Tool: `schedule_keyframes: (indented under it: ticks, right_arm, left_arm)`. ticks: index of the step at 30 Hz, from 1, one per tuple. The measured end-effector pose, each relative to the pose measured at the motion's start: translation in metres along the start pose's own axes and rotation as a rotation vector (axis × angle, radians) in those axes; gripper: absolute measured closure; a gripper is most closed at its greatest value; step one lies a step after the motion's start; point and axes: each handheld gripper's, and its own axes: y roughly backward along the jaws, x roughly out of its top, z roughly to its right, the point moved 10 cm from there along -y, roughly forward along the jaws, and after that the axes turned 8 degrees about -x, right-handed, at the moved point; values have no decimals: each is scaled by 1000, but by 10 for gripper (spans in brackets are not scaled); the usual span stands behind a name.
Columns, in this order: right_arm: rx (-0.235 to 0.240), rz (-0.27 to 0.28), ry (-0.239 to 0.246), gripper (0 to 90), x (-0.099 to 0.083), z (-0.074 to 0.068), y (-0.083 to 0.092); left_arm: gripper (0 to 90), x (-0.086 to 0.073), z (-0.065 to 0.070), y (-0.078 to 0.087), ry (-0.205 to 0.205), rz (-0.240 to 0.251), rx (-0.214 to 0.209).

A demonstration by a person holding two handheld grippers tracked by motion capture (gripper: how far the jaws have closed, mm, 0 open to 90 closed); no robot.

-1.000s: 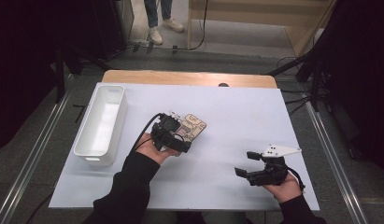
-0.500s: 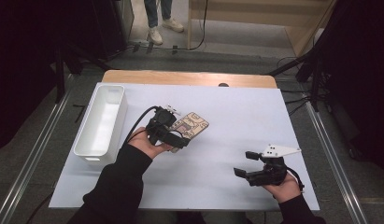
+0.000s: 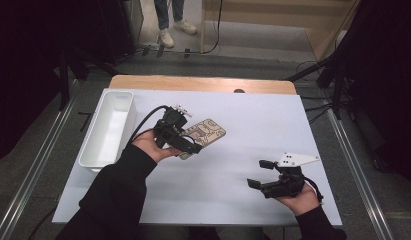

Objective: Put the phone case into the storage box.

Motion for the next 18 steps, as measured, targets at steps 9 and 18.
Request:
schedule_keyframes:
  ticks: [9, 18]
  right_arm:
    - [-7, 3, 73, 130, 19, -8, 0]
    - [-29, 8, 188, 129, 42, -15, -2]
  left_arm:
    - [114, 2, 5, 2, -16, -34, -57]
    - [114, 6, 8, 4, -23, -54, -91]
